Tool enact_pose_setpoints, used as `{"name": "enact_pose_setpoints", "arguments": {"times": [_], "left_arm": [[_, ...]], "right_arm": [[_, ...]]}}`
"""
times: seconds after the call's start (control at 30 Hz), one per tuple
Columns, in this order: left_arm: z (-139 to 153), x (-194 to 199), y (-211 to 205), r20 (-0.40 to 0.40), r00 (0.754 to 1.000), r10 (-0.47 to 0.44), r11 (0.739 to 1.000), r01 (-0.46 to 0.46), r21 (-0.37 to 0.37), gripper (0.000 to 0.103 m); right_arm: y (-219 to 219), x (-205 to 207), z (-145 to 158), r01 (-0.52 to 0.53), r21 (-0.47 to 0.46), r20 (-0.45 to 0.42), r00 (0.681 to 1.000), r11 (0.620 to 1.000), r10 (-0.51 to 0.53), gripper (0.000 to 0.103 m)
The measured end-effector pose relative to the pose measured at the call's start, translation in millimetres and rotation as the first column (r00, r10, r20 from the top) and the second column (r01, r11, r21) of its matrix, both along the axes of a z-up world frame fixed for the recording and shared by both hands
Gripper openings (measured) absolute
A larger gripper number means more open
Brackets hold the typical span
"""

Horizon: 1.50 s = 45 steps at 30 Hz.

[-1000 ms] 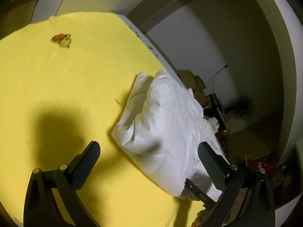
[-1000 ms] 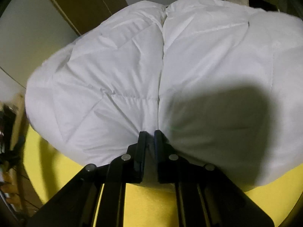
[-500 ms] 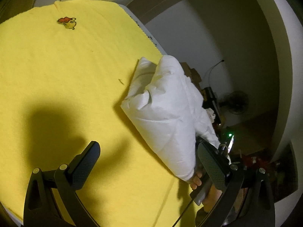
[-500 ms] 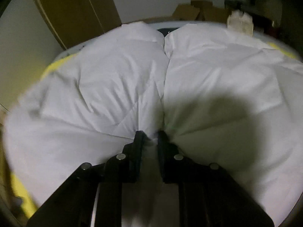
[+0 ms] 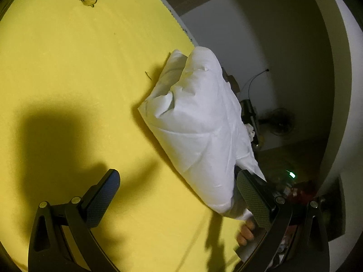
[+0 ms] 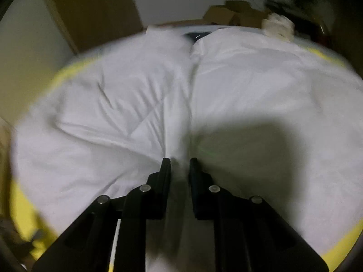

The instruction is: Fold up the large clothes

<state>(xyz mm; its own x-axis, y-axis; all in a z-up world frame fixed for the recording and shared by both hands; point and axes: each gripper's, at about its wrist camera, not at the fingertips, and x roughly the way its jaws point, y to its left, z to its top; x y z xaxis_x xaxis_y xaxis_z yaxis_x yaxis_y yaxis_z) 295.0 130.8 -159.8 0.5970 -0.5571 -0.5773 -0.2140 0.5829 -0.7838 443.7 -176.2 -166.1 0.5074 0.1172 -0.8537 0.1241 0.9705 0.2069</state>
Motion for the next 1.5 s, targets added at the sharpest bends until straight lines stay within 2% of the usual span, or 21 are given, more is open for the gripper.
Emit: {"name": "enact_pose_setpoints", "arguments": {"times": [0.07,0.13,0.23,0.33,0.37,0.4,0.43,0.5,0.53,0.63,0.7,0.73,0.8,0.83,0.9,0.97,1.1,1.17,1.3,1.4,1.5], "left_arm": [[-4,2,3,-0.012,1.0,0.01,1.0,-0.01,0.004,0.103],[-6,5,4,-0.026,0.999,0.022,1.0,-0.023,-0.008,0.103],[-7,8,-1,-0.037,0.999,0.02,1.0,-0.021,-0.008,0.103],[-6,5,-8,-0.031,1.0,-0.003,1.0,0.002,-0.002,0.103],[-6,2,-8,-0.027,1.0,-0.005,1.0,0.005,0.001,0.103],[-7,1,-8,-0.026,1.0,-0.004,1.0,0.004,0.003,0.103],[-7,1,-7,-0.03,1.0,0.003,1.0,-0.003,0.001,0.103],[-8,-1,-6,-0.033,0.999,0.015,1.0,-0.015,-0.019,0.103],[-8,-2,-5,-0.032,0.999,0.015,0.999,-0.016,-0.037,0.103],[-9,-3,-6,-0.019,1.0,0.001,0.996,-0.003,-0.087,0.103],[-11,-5,-4,-0.015,1.0,0.0,0.992,-0.002,-0.124,0.103],[-13,-5,-3,-0.013,1.0,0.001,0.989,-0.003,-0.146,0.103],[-17,0,0,-0.021,1.0,0.002,0.983,-0.006,-0.183,0.103],[-19,3,1,-0.026,1.0,0.009,0.981,-0.014,-0.192,0.103],[-23,15,3,-0.038,0.999,0.009,0.978,-0.016,-0.206,0.103],[-27,31,4,-0.064,0.998,-0.001,0.972,-0.014,-0.235,0.103],[-21,62,8,-0.043,0.999,-0.001,0.983,-0.007,-0.183,0.103],[-26,86,15,-0.06,0.997,-0.045,0.986,0.035,-0.165,0.103],[-38,118,17,-0.057,0.985,-0.162,0.957,0.143,-0.251,0.103],[-41,142,13,-0.049,0.959,-0.281,0.92,0.254,-0.298,0.103],[-40,169,7,-0.072,0.92,-0.385,0.893,0.352,-0.279,0.103]], "right_arm": [[2,-24,6,-0.014,0.035,-0.02,1.0,0.999,0.014,0.019],[15,-31,-7,-0.067,0.019,-0.065,0.996,0.998,0.068,0.018],[37,-37,-32,-0.112,-0.088,-0.033,0.993,0.99,0.11,0.018],[53,-36,-30,-0.128,-0.169,-0.03,0.992,0.977,0.125,0.018],[52,-35,-22,-0.126,-0.151,-0.047,0.992,0.98,0.12,0.019],[46,-29,-12,-0.112,-0.101,-0.041,0.993,0.989,0.108,0.019],[40,-20,8,-0.094,-0.073,0.017,0.995,0.993,0.096,0.02],[18,9,42,-0.03,-0.046,0.112,0.993,0.998,0.035,0.048],[12,27,43,-0.009,-0.041,0.108,0.994,0.999,0.013,0.05],[-11,94,12,0.025,0.005,0.021,0.999,1.0,-0.025,0.05],[-24,109,-20,0.002,-0.02,-0.072,0.997,1.0,-0.003,0.051],[-24,113,-29,-0.023,-0.032,-0.072,0.997,0.999,0.02,0.051],[-18,110,-24,-0.064,-0.089,-0.064,0.996,0.994,0.058,0.052],[-20,105,-17,-0.055,-0.078,-0.058,0.997,0.995,0.051,0.052],[-42,86,7,0.005,0.03,0.012,1.0,1.0,-0.005,0.052],[-53,57,36,-0.008,0.099,0.095,0.995,0.995,-0.002,0.053],[-57,13,66,-0.087,0.076,0.162,0.984,0.993,0.074,0.057],[-56,-4,74,-0.116,0.086,0.175,0.98,0.989,0.1,0.059],[-67,-23,92,-0.132,0.077,0.203,0.973,0.988,0.114,0.06],[-72,-26,97,-0.151,0.068,0.208,0.969,0.986,0.134,0.063],[-75,-23,92,-0.142,0.074,0.187,0.974,0.987,0.126,0.064]]}}
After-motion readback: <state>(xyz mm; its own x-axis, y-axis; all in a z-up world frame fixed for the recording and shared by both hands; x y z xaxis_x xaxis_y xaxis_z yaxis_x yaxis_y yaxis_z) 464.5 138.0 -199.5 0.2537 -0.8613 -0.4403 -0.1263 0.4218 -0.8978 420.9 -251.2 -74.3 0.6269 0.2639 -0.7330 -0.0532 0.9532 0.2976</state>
